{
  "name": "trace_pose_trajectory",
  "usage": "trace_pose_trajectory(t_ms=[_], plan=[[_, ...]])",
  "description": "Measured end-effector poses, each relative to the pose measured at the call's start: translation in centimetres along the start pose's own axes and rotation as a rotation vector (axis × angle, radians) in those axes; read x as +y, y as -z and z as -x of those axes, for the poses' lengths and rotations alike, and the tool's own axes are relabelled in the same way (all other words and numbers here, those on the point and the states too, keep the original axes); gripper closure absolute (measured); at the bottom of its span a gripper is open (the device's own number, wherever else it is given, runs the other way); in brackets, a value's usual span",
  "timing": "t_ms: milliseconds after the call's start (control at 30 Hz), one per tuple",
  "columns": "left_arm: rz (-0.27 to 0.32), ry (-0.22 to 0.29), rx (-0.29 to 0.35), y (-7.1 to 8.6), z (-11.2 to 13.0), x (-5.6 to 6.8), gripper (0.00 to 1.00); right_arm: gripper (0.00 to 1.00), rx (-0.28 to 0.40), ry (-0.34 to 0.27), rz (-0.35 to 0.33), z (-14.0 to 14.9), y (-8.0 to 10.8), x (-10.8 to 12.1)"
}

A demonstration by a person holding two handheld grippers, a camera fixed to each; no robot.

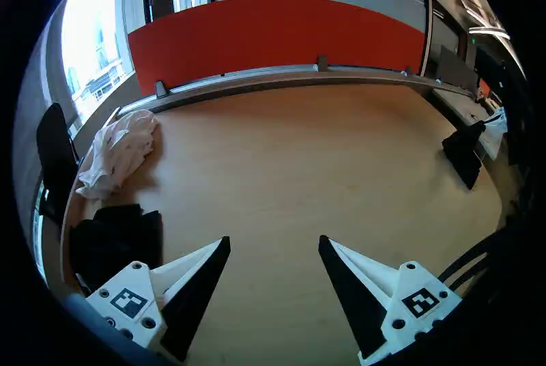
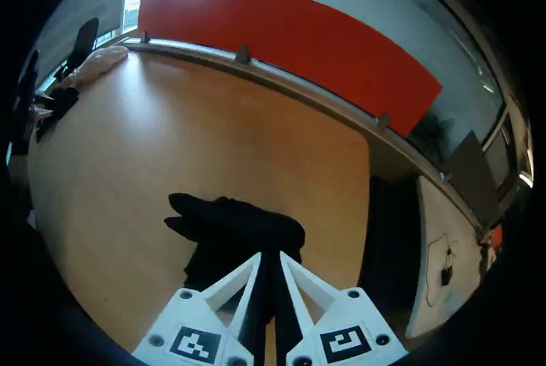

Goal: Fold towel

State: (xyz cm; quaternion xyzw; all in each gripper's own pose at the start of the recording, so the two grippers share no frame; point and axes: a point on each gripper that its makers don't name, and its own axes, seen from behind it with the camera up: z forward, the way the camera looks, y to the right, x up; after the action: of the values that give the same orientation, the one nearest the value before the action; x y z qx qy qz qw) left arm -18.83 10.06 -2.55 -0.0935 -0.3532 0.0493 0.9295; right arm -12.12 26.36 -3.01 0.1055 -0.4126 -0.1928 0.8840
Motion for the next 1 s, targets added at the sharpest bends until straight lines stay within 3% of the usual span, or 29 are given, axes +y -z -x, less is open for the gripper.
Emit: trace_pose_trajectory(t_ms=[1000], plan=[[-0.021, -0.004, 0.000, 1.0, 0.7, -0.8, 0.04, 0.96, -0.193, -0.053, -0.013, 9.4, -0.4, -0.1]])
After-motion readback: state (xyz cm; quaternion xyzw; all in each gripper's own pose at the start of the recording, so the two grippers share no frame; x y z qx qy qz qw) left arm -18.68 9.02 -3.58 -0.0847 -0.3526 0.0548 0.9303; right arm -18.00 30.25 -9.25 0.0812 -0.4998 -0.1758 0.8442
